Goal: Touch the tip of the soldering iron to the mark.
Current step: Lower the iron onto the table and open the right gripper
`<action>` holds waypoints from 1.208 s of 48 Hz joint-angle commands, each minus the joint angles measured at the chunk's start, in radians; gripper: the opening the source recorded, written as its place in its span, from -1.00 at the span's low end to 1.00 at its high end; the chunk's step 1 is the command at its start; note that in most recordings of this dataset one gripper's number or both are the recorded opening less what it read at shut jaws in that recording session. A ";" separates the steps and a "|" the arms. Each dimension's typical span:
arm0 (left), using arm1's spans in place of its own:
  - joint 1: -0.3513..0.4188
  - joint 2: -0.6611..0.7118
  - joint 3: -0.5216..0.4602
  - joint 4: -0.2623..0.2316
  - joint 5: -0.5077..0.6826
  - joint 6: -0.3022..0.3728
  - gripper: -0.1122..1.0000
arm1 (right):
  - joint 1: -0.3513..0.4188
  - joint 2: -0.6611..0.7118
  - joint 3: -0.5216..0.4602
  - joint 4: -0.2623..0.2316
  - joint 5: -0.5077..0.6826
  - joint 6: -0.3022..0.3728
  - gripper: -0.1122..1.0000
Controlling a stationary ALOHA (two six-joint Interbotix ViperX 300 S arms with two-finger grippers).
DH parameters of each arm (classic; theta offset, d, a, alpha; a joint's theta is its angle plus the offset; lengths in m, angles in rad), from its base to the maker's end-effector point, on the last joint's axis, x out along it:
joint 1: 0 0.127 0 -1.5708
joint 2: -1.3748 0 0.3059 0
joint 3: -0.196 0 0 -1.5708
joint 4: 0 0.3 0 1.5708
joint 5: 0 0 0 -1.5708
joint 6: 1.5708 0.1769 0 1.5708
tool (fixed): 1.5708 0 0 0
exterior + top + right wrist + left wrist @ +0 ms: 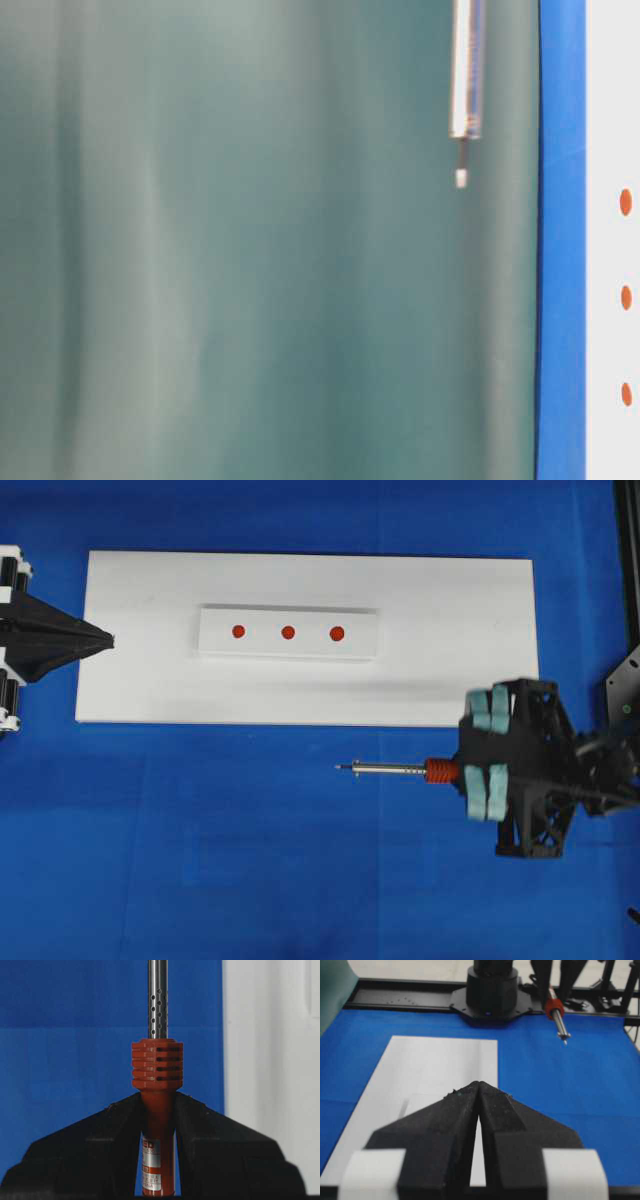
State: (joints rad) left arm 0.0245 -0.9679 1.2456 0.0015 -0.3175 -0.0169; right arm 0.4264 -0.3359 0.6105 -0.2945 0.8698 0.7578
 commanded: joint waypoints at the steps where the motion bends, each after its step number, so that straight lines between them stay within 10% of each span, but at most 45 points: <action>1: 0.003 0.005 -0.017 0.000 -0.011 0.000 -0.80 | 0.020 0.008 -0.034 -0.014 0.002 0.026 -0.68; 58: 0.003 0.005 -0.015 0.000 -0.029 -0.015 -0.80 | -0.083 0.494 -0.518 -0.067 -0.057 -0.055 -0.68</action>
State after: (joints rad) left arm 0.0245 -0.9679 1.2441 0.0000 -0.3405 -0.0322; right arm 0.3421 0.1733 0.1135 -0.3620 0.8237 0.6980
